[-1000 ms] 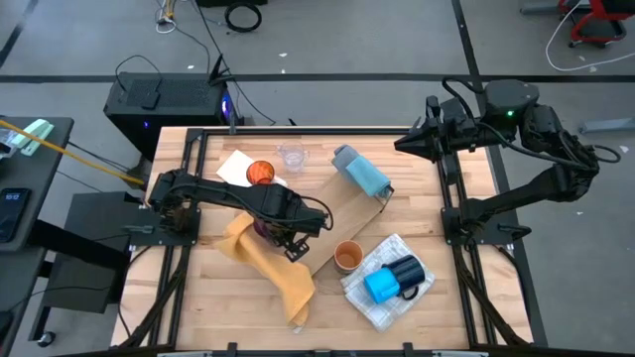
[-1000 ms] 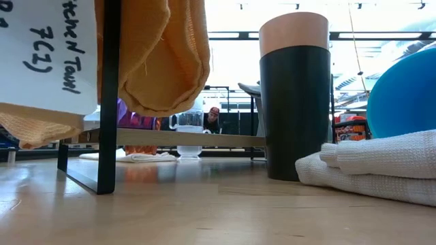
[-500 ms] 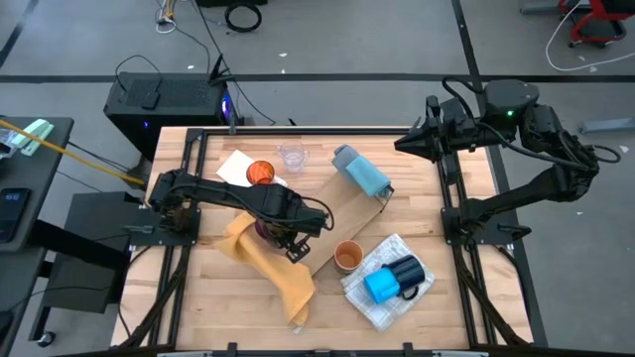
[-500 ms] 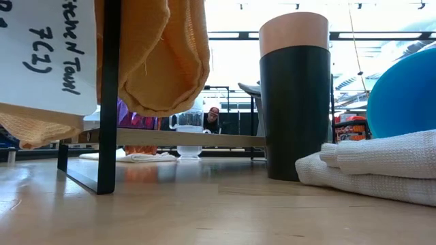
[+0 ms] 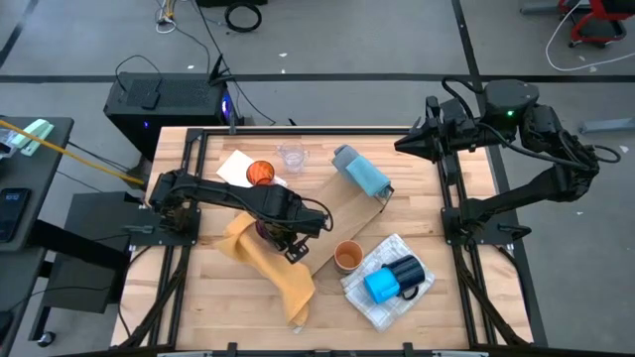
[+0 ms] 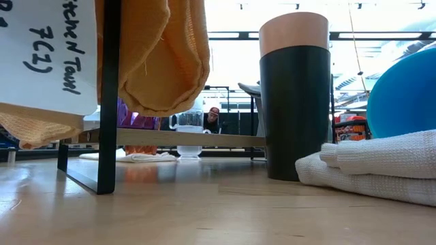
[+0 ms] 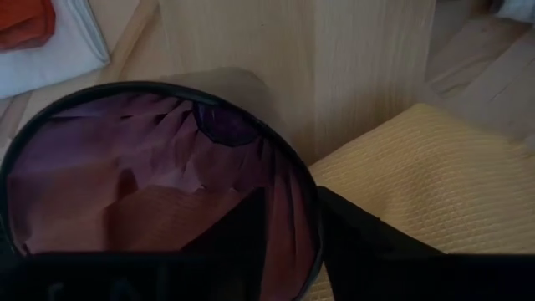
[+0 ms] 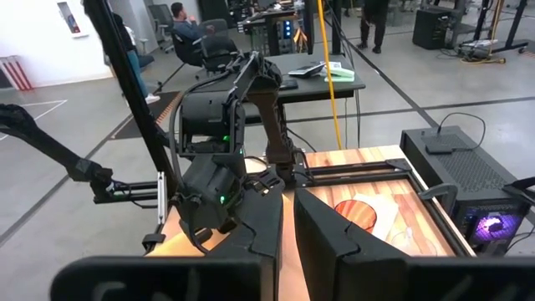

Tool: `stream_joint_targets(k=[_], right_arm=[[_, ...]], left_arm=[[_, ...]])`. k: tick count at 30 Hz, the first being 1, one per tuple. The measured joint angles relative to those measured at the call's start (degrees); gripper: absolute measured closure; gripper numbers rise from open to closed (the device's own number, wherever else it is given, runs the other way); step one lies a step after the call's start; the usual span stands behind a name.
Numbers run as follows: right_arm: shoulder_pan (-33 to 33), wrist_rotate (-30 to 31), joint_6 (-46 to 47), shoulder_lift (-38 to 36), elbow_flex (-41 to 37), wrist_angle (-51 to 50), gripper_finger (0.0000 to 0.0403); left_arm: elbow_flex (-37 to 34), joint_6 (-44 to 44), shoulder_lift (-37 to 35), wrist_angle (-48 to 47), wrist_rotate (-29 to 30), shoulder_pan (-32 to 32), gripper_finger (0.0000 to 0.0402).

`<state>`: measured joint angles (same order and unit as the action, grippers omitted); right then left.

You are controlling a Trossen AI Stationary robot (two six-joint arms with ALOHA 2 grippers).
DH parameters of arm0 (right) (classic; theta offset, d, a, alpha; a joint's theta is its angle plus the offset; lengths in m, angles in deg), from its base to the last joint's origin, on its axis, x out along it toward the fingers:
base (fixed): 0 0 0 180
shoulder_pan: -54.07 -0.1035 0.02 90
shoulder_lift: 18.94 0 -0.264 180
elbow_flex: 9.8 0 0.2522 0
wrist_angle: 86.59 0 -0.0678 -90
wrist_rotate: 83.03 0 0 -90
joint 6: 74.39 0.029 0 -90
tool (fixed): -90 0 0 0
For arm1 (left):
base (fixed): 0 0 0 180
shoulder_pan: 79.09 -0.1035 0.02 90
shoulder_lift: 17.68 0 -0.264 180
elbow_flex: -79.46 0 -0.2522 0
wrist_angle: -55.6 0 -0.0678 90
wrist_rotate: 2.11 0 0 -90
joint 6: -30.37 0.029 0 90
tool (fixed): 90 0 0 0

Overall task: Stack small to large cups/mugs on shelf
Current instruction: Put the purple cup on the shelf, then remove the orange cup from the top of the black cup

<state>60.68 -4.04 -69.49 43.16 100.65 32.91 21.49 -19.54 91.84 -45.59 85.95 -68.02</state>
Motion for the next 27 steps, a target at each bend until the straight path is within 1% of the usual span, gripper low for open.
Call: stream_joint_targets(k=[10, 15, 18, 27], right_arm=[[0.0, 0.0, 0.0, 0.0, 0.0, 0.0, 0.0362], [0.0, 0.0, 0.0, 0.0, 0.0, 0.0, 0.0362], [0.0, 0.0, 0.0, 0.0, 0.0, 0.0, 0.0362], [0.0, 0.0, 0.1, 0.0, 0.0, -0.3, 0.0362]], left_arm=[[0.0, 1.1, 0.0, -0.4, 0.0, 0.0, 0.0224], [0.0, 1.1, -0.3, -0.9, 0.1, 0.0, 0.0205], [0.1, 1.6, -1.1, -1.4, 0.1, -0.3, 0.0203], [0.4, 1.5, -5.0, -1.9, 0.2, -1.9, 0.022]])
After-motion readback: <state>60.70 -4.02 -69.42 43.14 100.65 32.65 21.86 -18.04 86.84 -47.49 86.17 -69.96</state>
